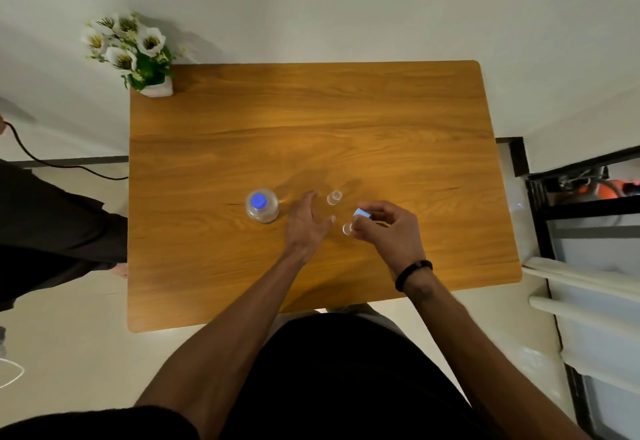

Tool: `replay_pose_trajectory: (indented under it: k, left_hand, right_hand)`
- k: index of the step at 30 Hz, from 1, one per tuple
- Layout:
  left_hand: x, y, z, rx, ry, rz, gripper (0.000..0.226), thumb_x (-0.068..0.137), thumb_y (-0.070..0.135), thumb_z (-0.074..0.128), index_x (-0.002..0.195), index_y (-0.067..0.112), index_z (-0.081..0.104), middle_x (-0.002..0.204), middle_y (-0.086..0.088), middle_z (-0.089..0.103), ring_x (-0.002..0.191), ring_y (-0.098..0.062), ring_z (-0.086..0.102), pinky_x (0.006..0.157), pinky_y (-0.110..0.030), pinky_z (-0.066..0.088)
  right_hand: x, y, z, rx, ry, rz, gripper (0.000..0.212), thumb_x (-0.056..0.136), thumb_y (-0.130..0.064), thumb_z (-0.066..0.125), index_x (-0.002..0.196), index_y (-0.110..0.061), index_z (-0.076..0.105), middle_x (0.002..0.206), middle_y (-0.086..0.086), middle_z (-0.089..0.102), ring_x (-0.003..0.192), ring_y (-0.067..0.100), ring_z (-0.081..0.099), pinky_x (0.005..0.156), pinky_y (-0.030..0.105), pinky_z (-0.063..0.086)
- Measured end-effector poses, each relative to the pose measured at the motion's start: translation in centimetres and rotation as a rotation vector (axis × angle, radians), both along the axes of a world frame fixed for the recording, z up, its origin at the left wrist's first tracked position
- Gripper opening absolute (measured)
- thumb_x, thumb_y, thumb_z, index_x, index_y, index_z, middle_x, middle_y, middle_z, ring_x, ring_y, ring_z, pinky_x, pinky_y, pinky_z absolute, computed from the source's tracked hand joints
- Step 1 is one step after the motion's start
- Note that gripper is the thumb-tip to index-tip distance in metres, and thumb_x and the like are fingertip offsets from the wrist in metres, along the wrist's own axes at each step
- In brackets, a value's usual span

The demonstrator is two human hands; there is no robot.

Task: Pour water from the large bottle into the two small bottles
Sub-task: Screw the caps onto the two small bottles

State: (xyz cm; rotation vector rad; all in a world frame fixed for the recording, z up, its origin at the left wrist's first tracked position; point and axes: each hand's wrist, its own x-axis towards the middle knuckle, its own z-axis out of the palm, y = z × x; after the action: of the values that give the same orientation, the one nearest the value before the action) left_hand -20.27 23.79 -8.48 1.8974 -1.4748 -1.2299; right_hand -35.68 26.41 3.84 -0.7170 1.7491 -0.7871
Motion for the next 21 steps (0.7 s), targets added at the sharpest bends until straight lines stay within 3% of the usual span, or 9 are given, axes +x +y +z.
replay_pose_trajectory:
  k: [3, 6, 10, 14, 18, 21]
  left_hand:
    - [-0.4, -0.7, -0.4, -0.007, -0.005, -0.017, 0.068, 0.084, 0.032, 0.083, 0.144, 0.021, 0.054, 0.13, -0.006, 0.057, 0.111, -0.019, 0.059, 0.097, -0.036, 0.05]
    - [-1.1, -1.2, -0.5, -0.017, 0.026, -0.029, 0.067, 0.084, 0.031, 0.083, 0.144, 0.021, 0.055, 0.137, -0.004, 0.053, 0.117, -0.02, 0.059, 0.102, -0.04, 0.052]
    - [-1.9, -1.6, -0.4, -0.033, 0.052, -0.028, 0.06, 0.084, 0.031, 0.083, 0.139, 0.025, 0.061, 0.13, 0.003, 0.055, 0.106, -0.017, 0.063, 0.093, -0.038, 0.056]
    - [-2.4, -1.9, -0.2, -0.067, 0.06, -0.006, 0.046, 0.086, 0.029, 0.081, 0.13, 0.026, 0.069, 0.118, 0.006, 0.058, 0.084, -0.01, 0.061, 0.084, -0.035, 0.057]
    - [-2.5, -2.3, 0.1, -0.08, 0.041, -0.015, 0.04, 0.088, 0.026, 0.079, 0.128, 0.023, 0.072, 0.115, 0.001, 0.061, 0.094, -0.015, 0.061, 0.087, -0.039, 0.056]
    - [-2.4, -2.5, 0.8, -0.111, 0.051, -0.033, 0.037, 0.089, 0.022, 0.079, 0.126, 0.016, 0.073, 0.118, -0.002, 0.068, 0.108, -0.019, 0.064, 0.094, -0.043, 0.054]
  right_hand:
    - [-0.7, -1.6, -0.1, 0.004, -0.042, -0.075, 0.022, 0.079, -0.007, 0.083, 0.099, -0.012, 0.076, 0.1, 0.015, 0.076, 0.078, 0.025, 0.078, 0.079, 0.042, 0.065]
    - [-1.1, -3.0, -0.8, -0.008, -0.035, -0.12, 0.02, 0.079, -0.008, 0.084, 0.096, -0.013, 0.075, 0.099, 0.014, 0.076, 0.089, 0.028, 0.077, 0.078, 0.038, 0.064]
    - [-0.9, -4.6, -1.7, 0.011, -0.001, -0.114, 0.02, 0.076, -0.012, 0.087, 0.092, -0.012, 0.075, 0.082, 0.001, 0.076, 0.072, 0.015, 0.072, 0.07, 0.031, 0.061]
    - [-0.9, -5.5, -2.5, 0.05, -0.029, -0.123, 0.023, 0.076, -0.017, 0.088, 0.092, -0.014, 0.072, 0.078, 0.004, 0.074, 0.063, 0.014, 0.068, 0.068, 0.033, 0.059]
    - [-1.1, -5.9, -2.8, 0.057, -0.081, -0.122, 0.026, 0.081, -0.018, 0.083, 0.105, -0.018, 0.074, 0.074, 0.0, 0.075, 0.061, 0.012, 0.068, 0.075, 0.04, 0.061]
    - [-1.3, -6.3, -2.7, 0.043, -0.101, -0.119, 0.021, 0.084, -0.016, 0.08, 0.104, -0.017, 0.076, 0.078, 0.002, 0.077, 0.067, 0.015, 0.071, 0.081, 0.045, 0.062]
